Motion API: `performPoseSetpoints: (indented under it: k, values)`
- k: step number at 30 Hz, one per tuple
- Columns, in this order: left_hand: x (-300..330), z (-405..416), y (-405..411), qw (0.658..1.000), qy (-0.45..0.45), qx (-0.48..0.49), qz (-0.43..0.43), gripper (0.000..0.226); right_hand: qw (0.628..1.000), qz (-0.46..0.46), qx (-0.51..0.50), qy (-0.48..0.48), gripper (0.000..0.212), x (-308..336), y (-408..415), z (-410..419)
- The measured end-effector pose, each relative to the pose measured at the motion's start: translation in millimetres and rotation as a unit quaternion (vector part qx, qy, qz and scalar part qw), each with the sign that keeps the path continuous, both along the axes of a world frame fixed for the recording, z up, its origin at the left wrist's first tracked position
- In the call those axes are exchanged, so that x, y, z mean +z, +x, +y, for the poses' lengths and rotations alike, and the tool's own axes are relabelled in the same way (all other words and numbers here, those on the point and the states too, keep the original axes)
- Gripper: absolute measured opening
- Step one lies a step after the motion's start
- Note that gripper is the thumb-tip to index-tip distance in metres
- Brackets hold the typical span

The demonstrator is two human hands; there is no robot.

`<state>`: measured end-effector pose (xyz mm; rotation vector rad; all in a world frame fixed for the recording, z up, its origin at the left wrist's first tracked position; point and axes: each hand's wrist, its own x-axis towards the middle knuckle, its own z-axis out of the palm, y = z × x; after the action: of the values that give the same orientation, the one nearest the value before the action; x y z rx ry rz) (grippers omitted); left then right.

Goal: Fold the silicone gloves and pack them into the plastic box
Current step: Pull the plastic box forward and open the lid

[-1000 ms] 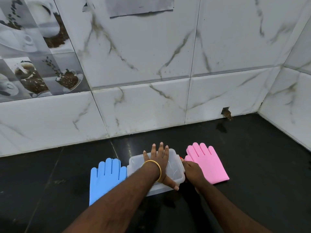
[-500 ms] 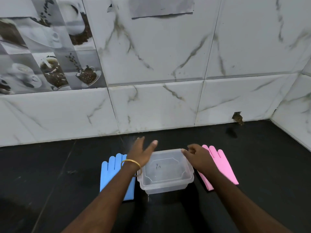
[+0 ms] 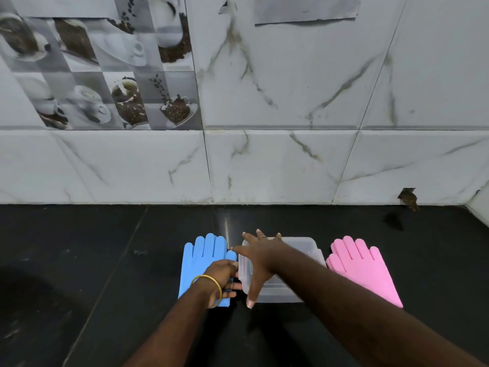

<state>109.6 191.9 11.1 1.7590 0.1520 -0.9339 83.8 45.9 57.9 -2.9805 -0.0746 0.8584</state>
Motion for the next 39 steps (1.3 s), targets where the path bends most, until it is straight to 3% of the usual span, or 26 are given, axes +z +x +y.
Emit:
performPoseSetpoints:
  k: [9,35,39]
  values:
    - [-15,-8,-2,1.0,-0.023,0.006,-0.021,0.014,1.0,-0.011,0.007,-0.021,0.114,-3,3,10]
    - [-13,-11,-9,0.998,-0.006,0.038,-0.053,0.01,1.0,-0.008,0.005,0.023,0.113,22,-6,0]
    - [-11,-8,-9,0.996,0.021,0.032,-0.084,0.01,0.997,-0.045,-0.008,0.057,0.112,40,-10,-15]
